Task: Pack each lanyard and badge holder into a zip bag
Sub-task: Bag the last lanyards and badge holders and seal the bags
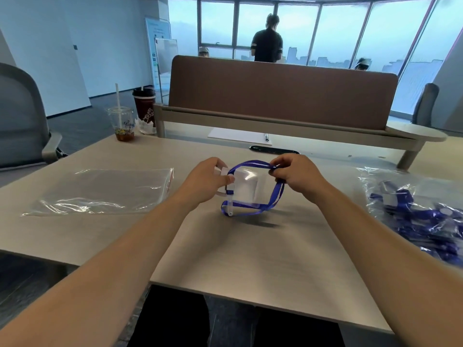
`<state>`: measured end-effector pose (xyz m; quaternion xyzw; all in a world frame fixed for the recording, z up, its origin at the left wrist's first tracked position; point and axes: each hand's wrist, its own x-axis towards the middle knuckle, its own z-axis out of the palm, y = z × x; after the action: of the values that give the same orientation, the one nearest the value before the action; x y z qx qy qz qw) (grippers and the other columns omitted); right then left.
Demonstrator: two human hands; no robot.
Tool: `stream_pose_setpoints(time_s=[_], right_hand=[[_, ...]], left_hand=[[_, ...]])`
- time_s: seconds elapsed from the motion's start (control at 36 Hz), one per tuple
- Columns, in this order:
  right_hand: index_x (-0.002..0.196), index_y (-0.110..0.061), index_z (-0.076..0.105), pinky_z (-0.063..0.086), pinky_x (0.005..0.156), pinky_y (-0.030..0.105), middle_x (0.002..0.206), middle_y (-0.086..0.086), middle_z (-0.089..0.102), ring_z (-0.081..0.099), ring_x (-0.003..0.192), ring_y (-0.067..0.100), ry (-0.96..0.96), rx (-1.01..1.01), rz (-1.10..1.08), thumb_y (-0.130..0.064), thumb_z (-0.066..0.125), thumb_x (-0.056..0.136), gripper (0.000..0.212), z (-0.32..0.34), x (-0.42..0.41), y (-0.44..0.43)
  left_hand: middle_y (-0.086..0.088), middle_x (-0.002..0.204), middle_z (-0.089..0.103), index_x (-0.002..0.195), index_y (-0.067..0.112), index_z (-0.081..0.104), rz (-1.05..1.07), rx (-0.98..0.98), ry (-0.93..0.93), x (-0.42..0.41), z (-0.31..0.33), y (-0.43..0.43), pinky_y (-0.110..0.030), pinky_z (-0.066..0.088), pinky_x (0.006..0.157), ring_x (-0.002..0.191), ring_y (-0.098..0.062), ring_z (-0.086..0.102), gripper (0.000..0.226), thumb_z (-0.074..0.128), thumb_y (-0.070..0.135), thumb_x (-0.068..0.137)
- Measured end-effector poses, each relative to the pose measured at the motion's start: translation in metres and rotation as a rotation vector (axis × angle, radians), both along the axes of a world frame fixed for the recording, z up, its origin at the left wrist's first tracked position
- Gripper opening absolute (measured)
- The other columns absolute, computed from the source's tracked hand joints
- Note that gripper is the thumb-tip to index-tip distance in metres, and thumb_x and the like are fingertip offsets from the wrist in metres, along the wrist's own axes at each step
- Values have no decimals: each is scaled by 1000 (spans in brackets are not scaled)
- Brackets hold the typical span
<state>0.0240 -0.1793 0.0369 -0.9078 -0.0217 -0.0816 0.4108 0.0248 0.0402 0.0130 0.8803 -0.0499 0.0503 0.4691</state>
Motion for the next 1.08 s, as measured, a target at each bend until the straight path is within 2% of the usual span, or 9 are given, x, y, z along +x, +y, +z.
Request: stream_pose_setpoints(time_s=[0.19, 0.36, 0.44, 0.53, 0.61, 0.69, 0.83, 0.94, 1.08], right_hand=[[95, -12, 72, 61, 77, 36, 80, 10, 73, 75, 72, 22, 15, 346, -63, -13, 68, 93, 4, -5, 4, -11], [93, -13, 74, 55, 63, 30, 72, 10, 65, 62, 57, 17, 123, 347, -28, -19, 60, 99, 16, -13, 3, -3], [96, -10, 72, 57, 71, 34, 79, 11, 66, 63, 69, 23, 229, 304, 55, -22, 61, 98, 16, -20, 0, 3], [109, -9, 72, 59, 75, 32, 84, 11, 69, 64, 72, 20, 316, 221, 142, -21, 60, 98, 20, -27, -5, 9], [111, -8, 73, 57, 69, 26, 81, 8, 70, 63, 68, 16, 352, 187, 206, -16, 57, 100, 21, -31, -7, 15], [111, -8, 74, 56, 68, 24, 82, 7, 71, 62, 67, 13, 384, 137, 252, -16, 57, 100, 21, -32, -9, 21], [108, -9, 76, 53, 69, 25, 79, 5, 71, 59, 66, 12, 399, 58, 344, -12, 57, 99, 21, -27, -14, 29], [107, -7, 76, 52, 65, 23, 80, 8, 70, 57, 64, 13, 359, 102, 390, -7, 58, 97, 21, -22, -16, 33], [100, -15, 77, 54, 69, 23, 81, 4, 73, 61, 68, 10, 200, 106, 338, -10, 63, 95, 16, -13, -14, 29]], left_hand=[[-1, 105, 64, 109, 21, 52, -79, -182, 86, -2, 12, -3, -35, 62, 76, 92, -23, 68, 22, 66, 23, 92], [0, 106, 61, 114, 17, 53, -67, -378, 110, -7, 17, -9, -27, 61, 66, 89, -20, 67, 23, 63, 20, 94], [-5, 115, 59, 114, 17, 53, 31, -463, 67, -6, 16, -11, -32, 62, 72, 94, -23, 67, 21, 62, 21, 95], [-2, 118, 58, 114, 21, 51, 142, -371, -18, -1, 14, -12, -37, 59, 87, 102, -24, 63, 19, 60, 25, 97], [3, 113, 57, 115, 19, 50, 205, -375, -68, -3, 11, -10, -20, 56, 73, 91, -17, 60, 17, 56, 25, 100], [-3, 111, 60, 118, 14, 52, 250, -359, -118, -2, 8, -7, -23, 50, 73, 88, -15, 58, 22, 56, 25, 100], [-6, 98, 57, 109, 10, 49, 308, -271, -188, -3, 5, -6, -12, 39, 49, 70, -11, 53, 11, 50, 18, 102], [-10, 101, 60, 105, 10, 48, 255, -165, -191, -6, 1, -5, -21, 43, 55, 92, -27, 65, 7, 47, 17, 102], [-4, 102, 55, 107, 13, 47, 183, -35, -197, -7, -1, -7, -18, 38, 52, 84, -22, 57, 7, 49, 18, 102]])
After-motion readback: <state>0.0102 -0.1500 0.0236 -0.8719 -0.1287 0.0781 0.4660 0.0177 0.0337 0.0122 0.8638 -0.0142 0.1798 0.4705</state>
